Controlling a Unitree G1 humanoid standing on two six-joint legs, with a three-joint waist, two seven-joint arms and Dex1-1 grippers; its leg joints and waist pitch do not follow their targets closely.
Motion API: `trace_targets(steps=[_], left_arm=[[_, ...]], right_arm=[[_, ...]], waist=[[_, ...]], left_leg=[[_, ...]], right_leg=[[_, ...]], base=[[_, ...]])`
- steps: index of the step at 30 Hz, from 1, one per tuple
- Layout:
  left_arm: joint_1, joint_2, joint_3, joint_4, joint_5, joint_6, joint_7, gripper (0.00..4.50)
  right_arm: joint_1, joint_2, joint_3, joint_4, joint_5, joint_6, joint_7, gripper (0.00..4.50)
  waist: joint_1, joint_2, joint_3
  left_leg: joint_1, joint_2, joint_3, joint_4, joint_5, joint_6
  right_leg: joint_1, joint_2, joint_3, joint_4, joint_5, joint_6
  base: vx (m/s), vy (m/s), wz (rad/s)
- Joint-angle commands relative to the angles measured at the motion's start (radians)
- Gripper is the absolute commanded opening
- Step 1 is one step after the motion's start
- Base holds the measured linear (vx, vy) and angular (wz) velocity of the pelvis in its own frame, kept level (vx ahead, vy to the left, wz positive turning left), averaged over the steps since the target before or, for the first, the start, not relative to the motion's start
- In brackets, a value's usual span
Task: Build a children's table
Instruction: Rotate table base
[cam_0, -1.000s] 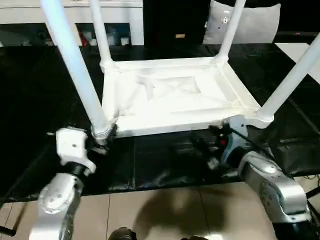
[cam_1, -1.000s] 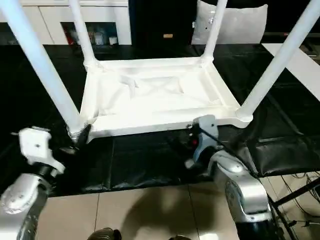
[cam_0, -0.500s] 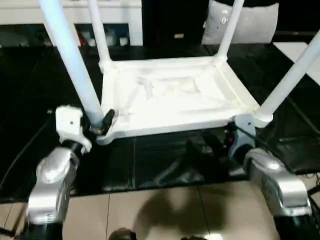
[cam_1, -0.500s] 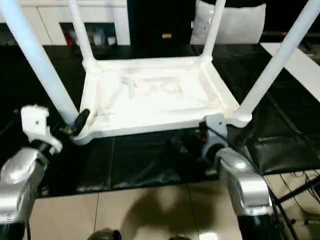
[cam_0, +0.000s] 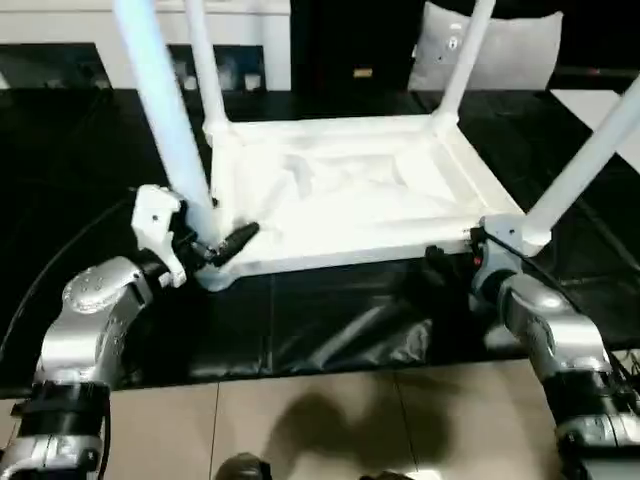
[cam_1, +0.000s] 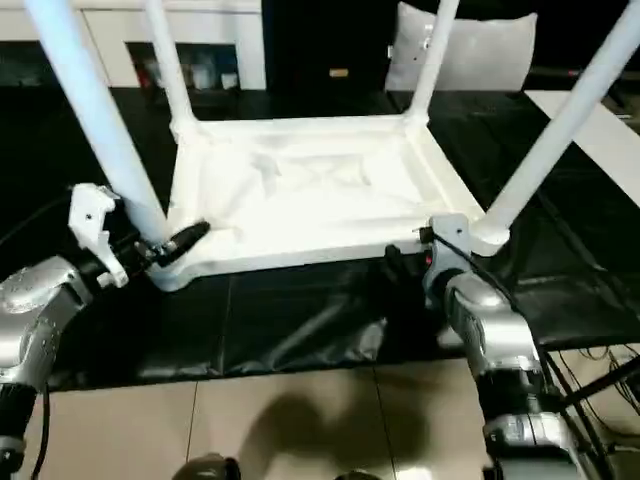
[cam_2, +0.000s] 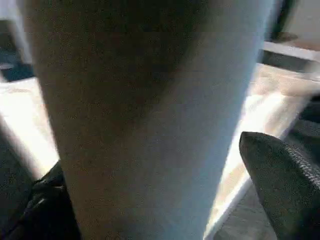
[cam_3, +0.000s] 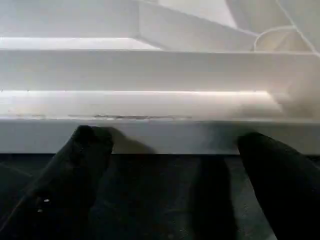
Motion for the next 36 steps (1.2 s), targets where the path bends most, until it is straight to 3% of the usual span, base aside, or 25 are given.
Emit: trace_targets(steps=[1,9,16,20,25,32,34,35,36], left_arm=[[-0.005,-0.003,-0.048,-0.038,-0.025,0.034,-0.055,4.34],[0.082,0.061,-0.139,-0.259,-0.155,0.208,-0.224,4.34],[0.111,0.030,-0.176,-0.359,-0.209,0.276,-0.228,4.34],[0.124,-0.006,-0.197,-0.445,-0.264,0.338,-0.198,4.34],[0.118,-0.037,-0.200,-0.471,-0.285,0.365,-0.170,4.34],[0.084,-0.103,-0.218,-0.469,-0.300,0.408,-0.124,4.34],[0.080,-0.115,-0.230,-0.466,-0.292,0.407,-0.115,4.34],[0.079,-0.119,-0.234,-0.467,-0.292,0.409,-0.113,4.34],[0.076,-0.128,-0.241,-0.468,-0.292,0.413,-0.109,4.34]], right_arm=[[-0.014,-0.003,-0.008,0.026,-0.004,-0.017,0.015,4.50],[-0.090,0.029,0.011,0.164,-0.016,-0.103,0.081,4.50],[-0.160,0.089,0.052,0.257,-0.041,-0.175,0.152,4.50],[-0.195,0.148,0.090,0.287,-0.052,-0.211,0.200,4.50],[-0.213,0.178,0.088,0.312,-0.062,-0.237,0.223,4.50],[-0.224,0.232,0.109,0.329,-0.069,-0.278,0.286,4.50],[-0.220,0.244,0.118,0.321,-0.071,-0.279,0.300,4.50],[-0.219,0.247,0.120,0.320,-0.073,-0.281,0.303,4.50],[-0.216,0.255,0.124,0.320,-0.074,-0.285,0.312,4.50]], waist=[[0.002,0.003,-0.068],[-0.006,0.000,-0.066],[-0.025,-0.004,-0.062],[-0.036,-0.006,-0.062],[-0.037,-0.007,-0.062],[-0.032,-0.003,-0.062],[-0.031,0.000,-0.063],[-0.029,0.007,-0.065],[-0.030,0.004,-0.066]], left_leg=[[0.030,0.048,-0.006,-0.069,-0.120,0.005],[0.026,0.048,-0.005,-0.068,-0.129,0.009],[0.023,0.047,-0.006,-0.070,-0.155,0.009],[0.023,0.048,-0.005,-0.069,-0.141,0.017],[0.025,0.048,-0.004,-0.068,-0.132,0.031],[0.026,0.049,-0.005,-0.069,-0.141,0.023],[0.027,0.050,-0.006,-0.070,-0.146,0.021],[0.027,0.050,-0.008,-0.070,-0.149,0.018],[0.027,0.050,-0.007,-0.069,-0.148,0.016]], right_leg=[[0.050,-0.079,0.041,-0.057,-0.002,-0.245],[0.051,-0.076,0.042,-0.055,-0.019,-0.256],[0.052,-0.076,0.041,-0.061,-0.078,-0.256],[0.053,-0.074,0.042,-0.058,-0.052,-0.266],[0.052,-0.073,0.042,-0.058,-0.037,-0.270],[0.052,-0.072,0.042,-0.058,-0.042,-0.267],[0.052,-0.072,0.042,-0.059,-0.038,-0.266],[0.052,-0.073,0.042,-0.057,-0.038,-0.266],[0.053,-0.073,0.041,-0.058,-0.028,-0.268]], base=[[0.000,0.000,0.00],[0.000,0.000,0.00],[0.000,0.000,0.00],[0.000,0.000,0.00],[0.000,0.000,0.00],[0.000,0.000,0.00],[0.000,0.000,0.00],[0.000,0.000,0.00],[0.000,0.000,0.00]])
